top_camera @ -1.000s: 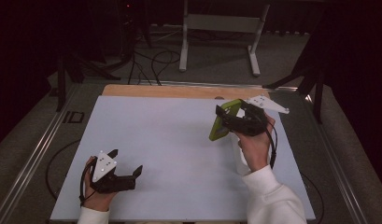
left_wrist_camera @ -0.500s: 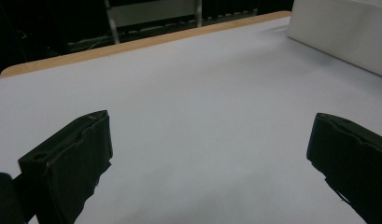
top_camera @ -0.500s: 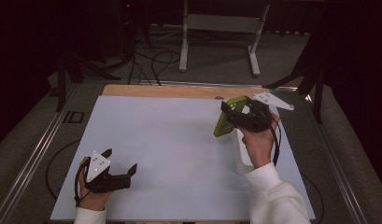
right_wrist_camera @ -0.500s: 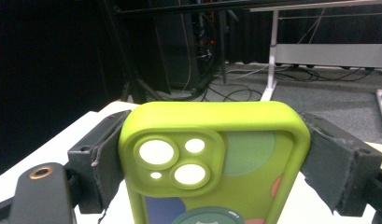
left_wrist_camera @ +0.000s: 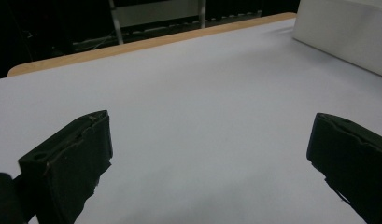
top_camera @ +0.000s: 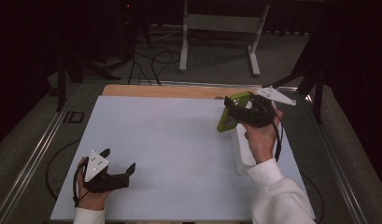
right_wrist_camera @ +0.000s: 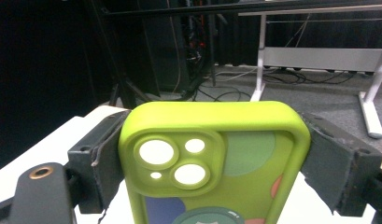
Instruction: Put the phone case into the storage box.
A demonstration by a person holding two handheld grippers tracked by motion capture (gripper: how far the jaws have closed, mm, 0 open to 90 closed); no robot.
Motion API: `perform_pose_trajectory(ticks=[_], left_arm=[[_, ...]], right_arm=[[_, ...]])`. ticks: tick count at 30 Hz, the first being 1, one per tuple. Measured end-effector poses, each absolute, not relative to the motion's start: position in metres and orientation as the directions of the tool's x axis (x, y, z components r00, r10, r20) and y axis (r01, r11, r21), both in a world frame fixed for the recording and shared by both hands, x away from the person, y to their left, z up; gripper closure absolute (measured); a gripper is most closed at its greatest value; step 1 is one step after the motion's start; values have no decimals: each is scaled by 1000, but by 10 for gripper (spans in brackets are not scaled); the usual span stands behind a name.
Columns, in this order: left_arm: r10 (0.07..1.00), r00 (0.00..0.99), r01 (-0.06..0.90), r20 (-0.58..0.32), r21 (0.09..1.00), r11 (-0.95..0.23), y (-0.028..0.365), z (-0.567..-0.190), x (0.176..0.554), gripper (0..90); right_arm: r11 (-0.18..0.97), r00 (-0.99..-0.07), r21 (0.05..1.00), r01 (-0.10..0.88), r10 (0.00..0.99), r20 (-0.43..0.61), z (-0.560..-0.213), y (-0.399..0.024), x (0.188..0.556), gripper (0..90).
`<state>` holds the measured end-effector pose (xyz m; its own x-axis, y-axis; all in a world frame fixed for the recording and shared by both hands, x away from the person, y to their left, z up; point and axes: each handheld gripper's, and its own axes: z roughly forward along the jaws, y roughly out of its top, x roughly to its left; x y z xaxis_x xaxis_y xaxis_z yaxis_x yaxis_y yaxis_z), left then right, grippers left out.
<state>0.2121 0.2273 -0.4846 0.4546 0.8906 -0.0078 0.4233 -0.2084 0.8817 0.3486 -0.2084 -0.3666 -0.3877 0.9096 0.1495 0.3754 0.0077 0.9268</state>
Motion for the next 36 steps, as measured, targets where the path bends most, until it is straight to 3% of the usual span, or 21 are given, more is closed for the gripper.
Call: perform_pose_trajectory(ticks=[36], left_arm=[[896, 445, 431, -19, 881, -195, 230, -486, 212, 12]], right_arm=[[-2, -270, 932, 364, 957, 107, -361, -227, 382, 158]])
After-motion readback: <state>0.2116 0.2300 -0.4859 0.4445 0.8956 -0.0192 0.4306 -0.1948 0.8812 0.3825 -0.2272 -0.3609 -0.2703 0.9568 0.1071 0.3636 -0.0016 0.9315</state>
